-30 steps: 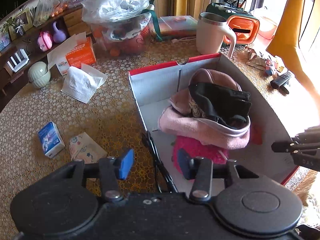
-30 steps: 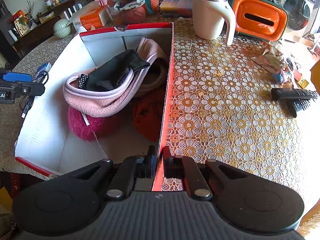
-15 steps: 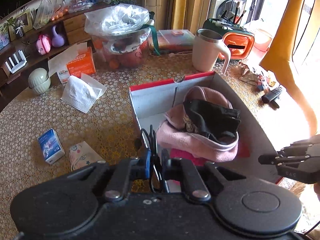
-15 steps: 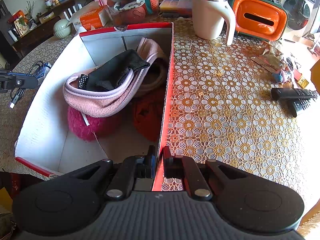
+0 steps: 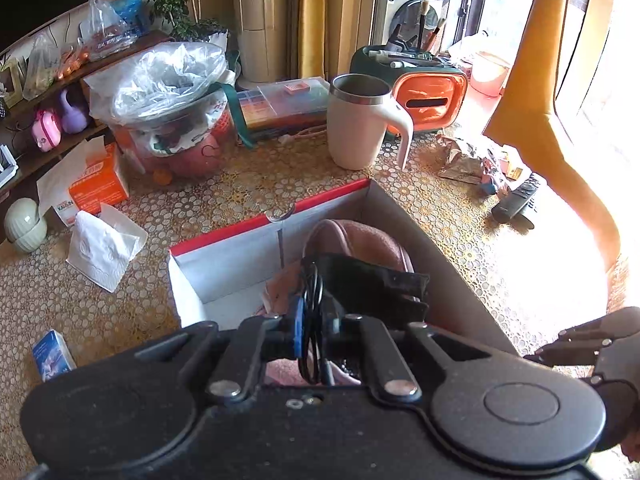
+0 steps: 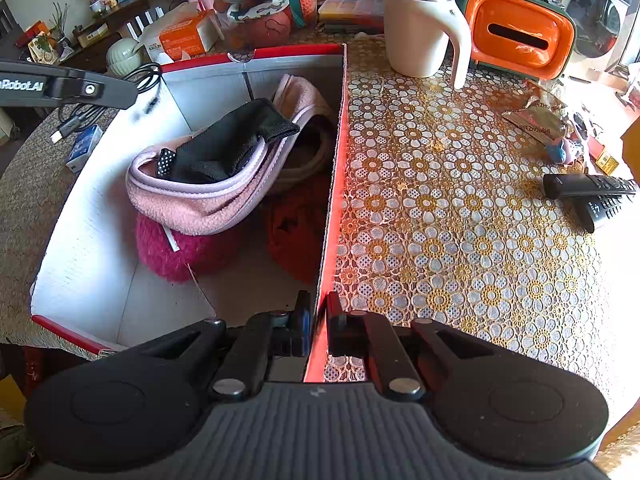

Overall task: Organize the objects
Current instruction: 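Carry the black cable with the left gripper into the shoebox, then open the left gripper to release the cable on the pouch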

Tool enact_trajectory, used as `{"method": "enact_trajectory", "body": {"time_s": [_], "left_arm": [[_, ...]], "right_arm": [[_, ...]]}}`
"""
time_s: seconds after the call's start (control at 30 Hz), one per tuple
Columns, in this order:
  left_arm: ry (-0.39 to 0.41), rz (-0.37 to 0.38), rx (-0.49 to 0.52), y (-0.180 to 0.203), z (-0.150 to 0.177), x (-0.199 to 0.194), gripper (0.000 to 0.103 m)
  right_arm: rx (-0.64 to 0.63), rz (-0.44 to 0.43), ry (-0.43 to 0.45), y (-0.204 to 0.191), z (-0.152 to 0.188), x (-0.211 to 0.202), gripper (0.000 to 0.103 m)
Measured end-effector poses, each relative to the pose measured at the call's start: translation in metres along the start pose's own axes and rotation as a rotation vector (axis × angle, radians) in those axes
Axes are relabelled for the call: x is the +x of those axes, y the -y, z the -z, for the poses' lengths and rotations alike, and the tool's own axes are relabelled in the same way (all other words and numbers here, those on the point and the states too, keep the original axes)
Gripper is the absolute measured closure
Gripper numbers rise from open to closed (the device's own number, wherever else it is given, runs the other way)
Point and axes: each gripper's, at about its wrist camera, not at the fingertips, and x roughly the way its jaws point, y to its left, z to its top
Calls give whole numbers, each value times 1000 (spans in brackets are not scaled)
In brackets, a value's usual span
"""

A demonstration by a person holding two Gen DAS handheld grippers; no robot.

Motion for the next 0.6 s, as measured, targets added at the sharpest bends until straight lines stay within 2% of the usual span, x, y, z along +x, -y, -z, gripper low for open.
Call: {"method": "enact_trajectory", "body": {"time_s": [0.23,0.5,0.6], "left_arm": [[-71,-8,-15,3,4,45,96],[-122,12,-32,2,12,59,91],[-119,15,-35,1,14,58,85]], "right_arm": [[7,-1,0,1,0,0,96],[16,-3,2,2,0,0,96],[21,-2,3,2,1,0,96]]}}
